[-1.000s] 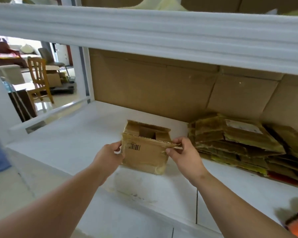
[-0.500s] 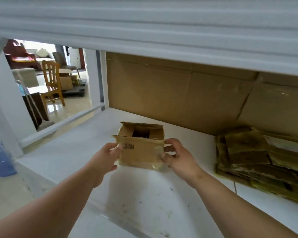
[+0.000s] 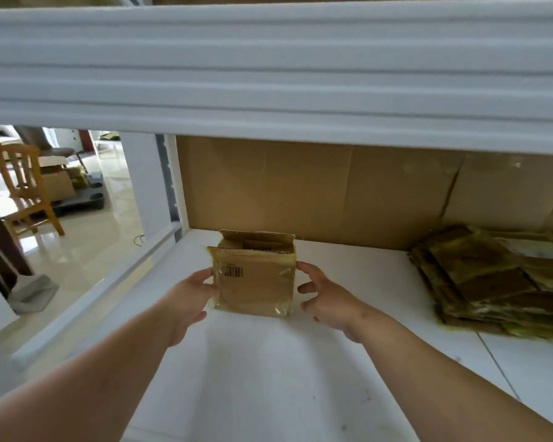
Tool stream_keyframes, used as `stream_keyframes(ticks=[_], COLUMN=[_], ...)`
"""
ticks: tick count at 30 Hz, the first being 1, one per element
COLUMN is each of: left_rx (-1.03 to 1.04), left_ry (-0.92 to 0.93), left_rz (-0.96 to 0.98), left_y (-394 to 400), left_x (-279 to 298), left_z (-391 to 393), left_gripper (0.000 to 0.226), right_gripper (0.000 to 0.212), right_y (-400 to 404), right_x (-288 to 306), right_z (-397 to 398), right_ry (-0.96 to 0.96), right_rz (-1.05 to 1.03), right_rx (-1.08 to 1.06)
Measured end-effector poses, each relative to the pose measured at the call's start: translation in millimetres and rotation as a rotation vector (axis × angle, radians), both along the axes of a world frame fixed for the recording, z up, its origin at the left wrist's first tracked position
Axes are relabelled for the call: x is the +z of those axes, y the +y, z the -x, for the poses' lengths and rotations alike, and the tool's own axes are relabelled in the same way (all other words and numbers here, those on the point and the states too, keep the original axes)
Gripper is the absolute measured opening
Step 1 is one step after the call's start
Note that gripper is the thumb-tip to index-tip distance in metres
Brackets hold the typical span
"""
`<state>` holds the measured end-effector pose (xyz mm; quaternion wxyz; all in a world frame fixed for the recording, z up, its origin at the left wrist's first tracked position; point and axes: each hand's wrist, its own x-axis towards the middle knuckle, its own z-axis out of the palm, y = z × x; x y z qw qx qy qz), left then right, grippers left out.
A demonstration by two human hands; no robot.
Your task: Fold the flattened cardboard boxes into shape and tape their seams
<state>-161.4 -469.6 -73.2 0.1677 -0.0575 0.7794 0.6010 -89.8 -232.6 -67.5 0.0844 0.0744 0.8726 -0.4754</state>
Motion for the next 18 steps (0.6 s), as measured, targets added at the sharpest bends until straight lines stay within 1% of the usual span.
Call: stream_keyframes(ticks=[3, 7, 10, 14, 17, 18], left_rx=[-0.026, -0.078, -0.051, 0.003, -0.05, -0.08], left_ry=[-0.014, -0.051, -0.045, -0.06, -0.061, -0.059], left_rz=[0.058, 0.032, 0.025, 0.004, 0.008, 0.014], left_y=[-6.6, -9.8, -11.0, -17.1, -19.5, -19.7], left_x=[2.9, 4.4, 3.4, -2.7, -4.0, -3.8], left_z=[12.2, 25.6, 33.0, 41.0, 43.5, 44.4], left_gripper=[0.052, 0.059, 0.058, 0.051, 0.048, 0.05], right_gripper=[0.083, 0.083, 0.082, 0.084, 0.088, 0.089], right_y=[-7.0, -17.3, -23.1, -28.5, -32.1, -34.3], right_x=[-0.5, 0.5, 0.8, 0.2, -2.8, -3.1], right_z=[9.8, 20.2, 27.4, 34.8, 43.7, 46.8], right_ry=[-0.052, -0.089, -0.084, -0.101, -0.138, -0.142], right_rz=[-0.007, 0.096, 0.063, 0.021, -0.024, -0.011], right_rx=[-0.02, -0.05, -0.057, -0.063, -0.067, -0.077])
